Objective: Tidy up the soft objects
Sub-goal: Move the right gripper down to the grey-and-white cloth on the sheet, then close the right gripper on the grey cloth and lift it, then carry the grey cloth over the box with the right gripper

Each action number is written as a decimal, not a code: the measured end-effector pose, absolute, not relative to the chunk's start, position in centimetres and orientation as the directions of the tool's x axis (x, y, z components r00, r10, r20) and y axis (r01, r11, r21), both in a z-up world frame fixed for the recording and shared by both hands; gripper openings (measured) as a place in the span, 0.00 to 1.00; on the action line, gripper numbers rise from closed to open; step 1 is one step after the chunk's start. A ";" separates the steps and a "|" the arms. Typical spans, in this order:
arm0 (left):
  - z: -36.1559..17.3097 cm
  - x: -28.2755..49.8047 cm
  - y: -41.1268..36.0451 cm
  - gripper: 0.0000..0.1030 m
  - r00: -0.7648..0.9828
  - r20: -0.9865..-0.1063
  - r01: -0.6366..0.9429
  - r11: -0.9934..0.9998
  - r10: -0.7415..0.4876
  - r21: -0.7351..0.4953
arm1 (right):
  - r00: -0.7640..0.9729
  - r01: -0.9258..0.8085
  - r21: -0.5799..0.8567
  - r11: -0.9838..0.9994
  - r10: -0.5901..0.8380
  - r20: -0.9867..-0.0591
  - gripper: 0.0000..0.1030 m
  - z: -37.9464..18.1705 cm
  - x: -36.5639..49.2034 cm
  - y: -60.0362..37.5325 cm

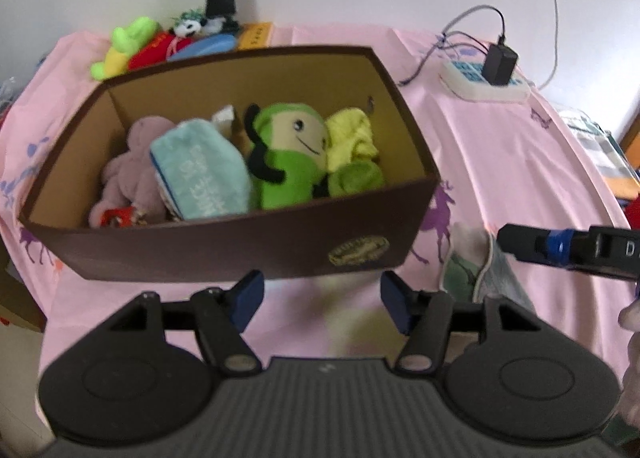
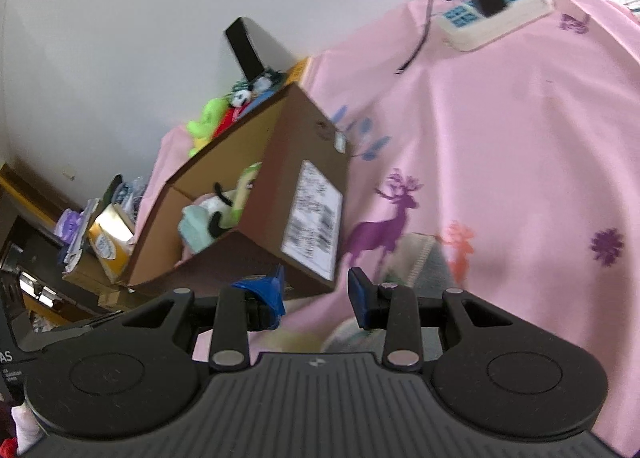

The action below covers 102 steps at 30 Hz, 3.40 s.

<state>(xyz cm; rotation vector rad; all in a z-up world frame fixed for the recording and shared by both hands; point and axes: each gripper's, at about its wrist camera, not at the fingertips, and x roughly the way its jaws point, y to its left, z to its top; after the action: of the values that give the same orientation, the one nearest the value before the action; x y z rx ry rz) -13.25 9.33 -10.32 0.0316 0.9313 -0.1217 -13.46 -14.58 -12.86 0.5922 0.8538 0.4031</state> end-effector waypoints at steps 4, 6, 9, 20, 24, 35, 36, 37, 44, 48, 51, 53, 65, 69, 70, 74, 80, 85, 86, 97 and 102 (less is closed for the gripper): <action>-11.2 -13.6 8.7 0.61 0.564 -0.813 0.172 0.984 -0.145 -0.057 | 0.605 -0.039 0.623 0.782 0.514 -0.608 0.18 -13.8 -13.9 -16.3; -11.6 -13.9 8.4 0.62 0.545 -0.815 0.213 0.973 -0.195 -0.090 | 0.606 -0.008 0.617 0.787 0.495 -0.623 0.18 -14.3 -14.3 -17.2; -12.3 -14.6 8.0 0.62 0.514 -0.816 0.272 0.952 -0.265 -0.138 | 0.601 0.033 0.608 0.793 0.470 -0.647 0.18 -15.2 -15.0 -18.7; -15.2 -17.9 6.2 0.63 0.307 -0.847 0.494 0.833 -0.434 -0.248 | 0.497 0.063 0.631 0.773 0.524 -0.692 0.17 -18.1 -16.7 -20.7; -16.2 -18.1 5.1 0.63 0.309 -0.857 0.493 0.840 -0.412 -0.226 | 0.445 0.021 0.661 0.750 0.585 -0.678 0.19 -18.4 -16.6 -20.0; -15.6 -17.3 3.8 0.39 0.373 -0.813 0.503 0.834 -0.448 -0.228 | 0.311 -0.091 0.723 0.685 0.709 -0.633 0.20 -18.4 -15.7 -17.1; -15.2 -17.3 3.7 0.37 0.385 -0.804 0.506 0.832 -0.454 -0.228 | 0.314 -0.094 0.729 0.678 0.715 -0.625 0.20 -18.3 -15.6 -17.2; -14.7 -17.3 3.8 0.35 0.397 -0.791 0.508 0.829 -0.466 -0.233 | 0.319 -0.089 0.745 0.661 0.727 -0.607 0.17 -18.2 -15.6 -17.5; -11.6 -16.6 2.7 0.32 0.453 -0.713 0.554 0.796 -0.535 -0.245 | 0.355 -0.060 0.834 0.549 0.792 -0.496 0.17 -16.9 -14.7 -19.2; -9.4 -16.1 2.2 0.32 0.492 -0.664 0.577 0.782 -0.563 -0.235 | 0.414 -0.105 0.836 0.538 0.789 -0.455 0.17 -14.6 -14.5 -19.9; -7.7 -15.5 2.3 0.32 0.529 -0.619 0.587 0.777 -0.580 -0.227 | 0.461 -0.161 0.824 0.544 0.779 -0.424 0.17 -12.4 -14.1 -20.1; -6.5 -15.3 2.6 0.32 0.558 -0.584 0.586 0.778 -0.589 -0.225 | 0.492 -0.199 0.816 0.543 0.775 -0.396 0.17 -10.9 -13.7 -20.0; -2.9 -14.1 9.5 0.32 0.697 -0.456 0.514 0.829 -0.553 -0.221 | 0.505 -0.385 0.756 0.530 0.806 -0.308 0.17 -6.2 -9.2 -13.6; -2.5 -13.6 12.8 0.32 0.729 -0.447 0.471 0.854 -0.517 -0.219 | 0.481 -0.420 0.745 0.518 0.823 -0.302 0.17 -5.8 -7.5 -9.8; -2.4 -13.4 13.7 0.32 0.737 -0.446 0.461 0.860 -0.509 -0.219 | 0.475 -0.429 0.742 0.515 0.827 -0.300 0.17 -5.8 -7.1 -8.8; -2.4 -12.6 17.5 0.32 0.759 -0.441 0.425 0.878 -0.479 -0.221 | 0.450 -0.456 0.736 0.500 0.843 -0.294 0.17 -5.6 -5.6 -5.2; -3.3 -11.0 22.1 0.33 0.773 -0.465 0.378 0.902 -0.431 -0.208 | 0.431 -0.465 0.727 0.506 0.846 -0.313 0.17 -6.3 -3.7 -0.5; -5.2 -9.2 25.1 0.34 0.754 -0.523 0.337 0.917 -0.398 -0.213 | 0.425 -0.442 0.723 0.531 0.834 -0.353 0.17 -8.0 -2.4 2.7; -5.8 -8.8 25.4 0.35 0.748 -0.536 0.329 0.920 -0.391 -0.213 | 0.424 -0.428 0.723 0.543 0.827 -0.370 0.17 -8.5 -2.1 3.3; -8.6 -7.9 28.6 0.56 0.717 -0.621 0.268 0.947 -0.317 -0.174 | 0.415 -0.305 0.724 0.618 0.771 -0.483 0.19 -11.8 -1.4 5.5; -7.7 -8.2 29.5 0.60 0.727 -0.596 0.275 0.940 -0.341 -0.203 | 0.444 -0.257 0.720 0.645 0.740 -0.505 0.19 -12.2 -2.0 4.3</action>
<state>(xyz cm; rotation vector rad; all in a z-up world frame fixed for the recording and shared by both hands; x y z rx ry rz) -8.17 29.47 -7.70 -0.1031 0.6772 -0.3401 -1.98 4.34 -12.21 0.6087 0.9125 0.6677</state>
